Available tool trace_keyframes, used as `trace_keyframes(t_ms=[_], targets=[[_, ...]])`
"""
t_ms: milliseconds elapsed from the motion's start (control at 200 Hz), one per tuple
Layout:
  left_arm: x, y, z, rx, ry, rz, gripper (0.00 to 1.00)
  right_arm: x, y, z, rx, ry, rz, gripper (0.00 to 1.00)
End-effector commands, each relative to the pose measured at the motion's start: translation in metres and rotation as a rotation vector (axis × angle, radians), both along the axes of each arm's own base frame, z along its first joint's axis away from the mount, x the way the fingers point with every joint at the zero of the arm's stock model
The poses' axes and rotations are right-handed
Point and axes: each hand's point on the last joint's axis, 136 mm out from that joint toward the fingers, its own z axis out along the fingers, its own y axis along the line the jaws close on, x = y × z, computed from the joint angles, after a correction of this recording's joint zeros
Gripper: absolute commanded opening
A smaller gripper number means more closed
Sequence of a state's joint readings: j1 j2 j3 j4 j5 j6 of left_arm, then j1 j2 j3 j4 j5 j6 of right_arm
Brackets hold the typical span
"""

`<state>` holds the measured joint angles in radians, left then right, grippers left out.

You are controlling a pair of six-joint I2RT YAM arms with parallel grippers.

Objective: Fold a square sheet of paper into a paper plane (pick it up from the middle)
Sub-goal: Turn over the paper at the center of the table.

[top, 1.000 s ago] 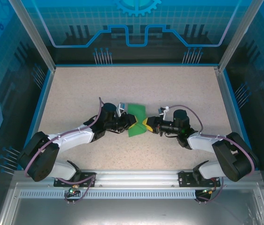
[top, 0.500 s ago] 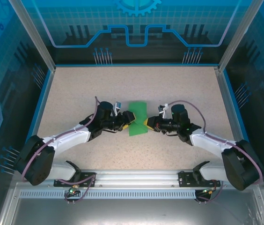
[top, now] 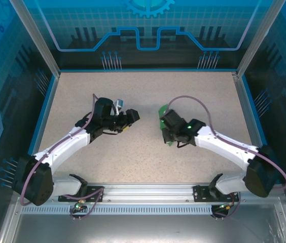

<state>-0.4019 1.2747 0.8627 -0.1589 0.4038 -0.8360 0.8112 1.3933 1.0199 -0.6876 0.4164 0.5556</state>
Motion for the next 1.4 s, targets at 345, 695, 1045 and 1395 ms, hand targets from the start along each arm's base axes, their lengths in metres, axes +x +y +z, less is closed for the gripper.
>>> trace_keyframes(t_ms=[345, 695, 1045, 1395], targets=[[0.006, 0.06, 0.021, 0.104, 0.003, 0.007, 0.84, -0.021, 0.052, -0.039, -0.585, -0.057, 0.185, 0.12], [0.003, 0.08, 0.021, 0.09, 0.018, 0.02, 0.84, -0.058, 0.117, -0.086, -0.429, 0.067, 0.332, 0.26], [0.001, 0.075, -0.005, 0.033, 0.053, 0.033, 0.84, -0.075, 0.148, -0.079, -0.006, 0.182, 0.388, 0.48], [-0.01, 0.041, -0.03, -0.003, 0.074, -0.011, 0.83, -0.057, 0.09, -0.033, 0.308, 0.204, 0.306, 0.47]])
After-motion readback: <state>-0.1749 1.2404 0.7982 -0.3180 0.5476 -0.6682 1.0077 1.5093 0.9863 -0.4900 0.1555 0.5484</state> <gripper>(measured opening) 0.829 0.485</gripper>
